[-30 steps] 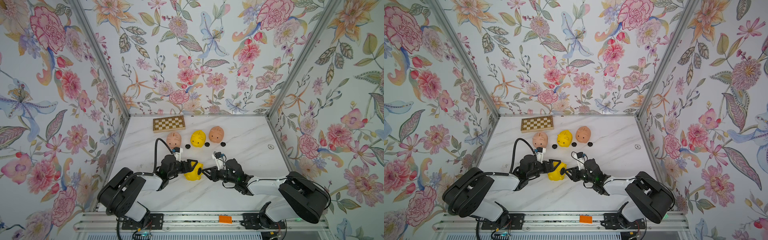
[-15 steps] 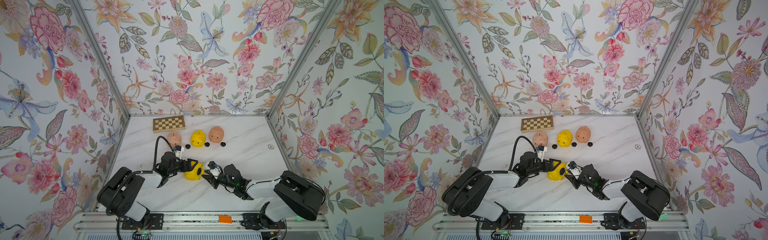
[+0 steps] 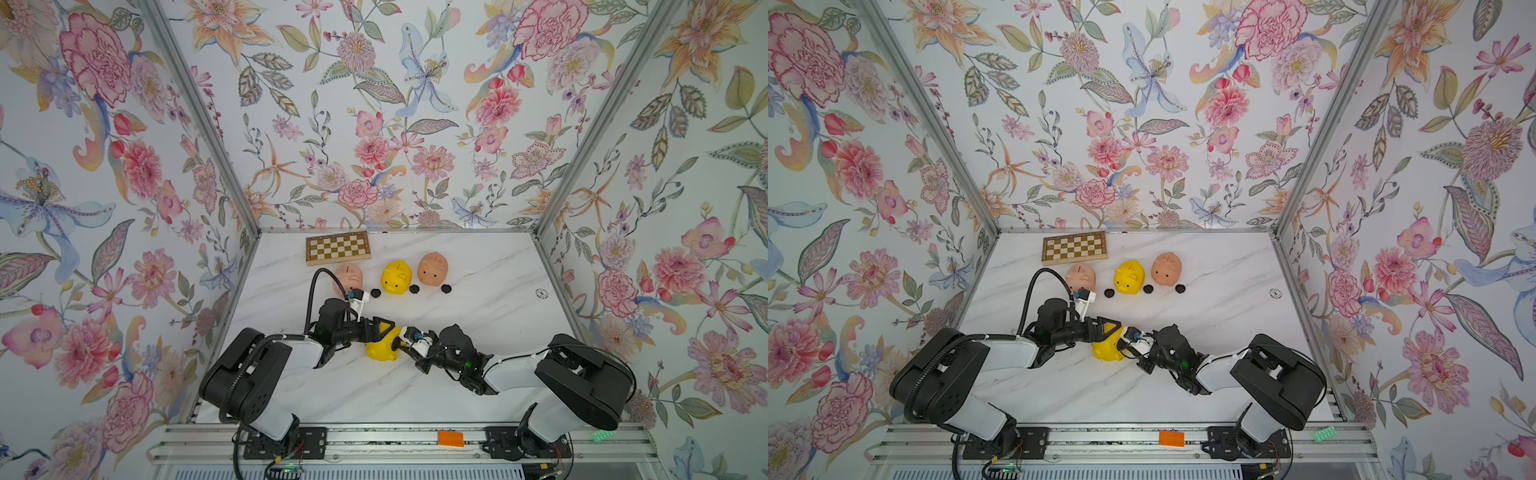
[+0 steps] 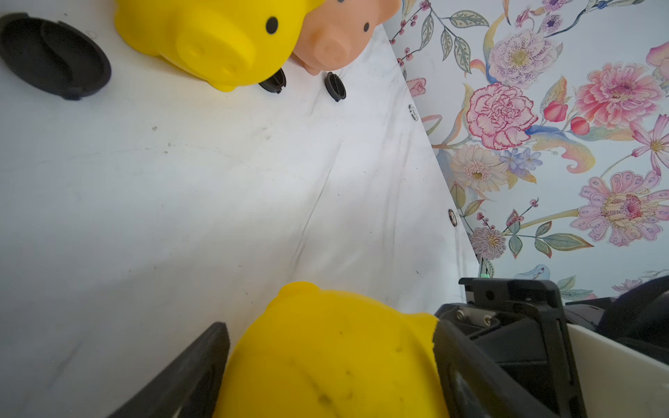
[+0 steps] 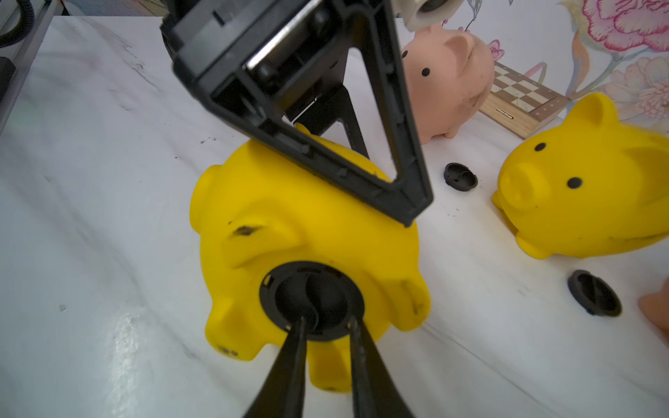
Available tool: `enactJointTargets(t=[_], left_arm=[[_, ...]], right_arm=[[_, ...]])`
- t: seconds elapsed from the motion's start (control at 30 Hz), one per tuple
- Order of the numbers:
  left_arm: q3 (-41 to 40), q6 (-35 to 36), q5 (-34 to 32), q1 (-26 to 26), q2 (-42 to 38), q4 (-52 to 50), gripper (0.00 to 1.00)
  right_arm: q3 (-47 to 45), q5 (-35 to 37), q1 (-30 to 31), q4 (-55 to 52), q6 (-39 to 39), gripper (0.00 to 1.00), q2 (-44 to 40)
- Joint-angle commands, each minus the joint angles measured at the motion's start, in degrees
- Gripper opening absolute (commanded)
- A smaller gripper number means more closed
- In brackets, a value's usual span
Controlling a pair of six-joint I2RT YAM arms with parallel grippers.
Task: Open piggy banks
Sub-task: Open the lid on the piggy bank.
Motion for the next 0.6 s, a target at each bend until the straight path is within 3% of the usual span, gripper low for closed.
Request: enactJointTargets(t=[0.0,0.3,0.57], left_arm=[[-1.48,3.72,-2.11,0.98,2.51,-9.57,0.9],[-1.21,3.91,-1.4,1.48,2.75,-9.88,0.9],[-1.81,3.08,-1.49,1.59,2.42,-9.24,0.9]], right_arm=[[1.99,-0.16,0.51,-0.08,-1.27,0.23,1.54],[2.6,2.08,1.84,0.15,-1.98,0.22,2.75],[2.15,11.52,6.13,4.47,-3.45,0.22,3.73]])
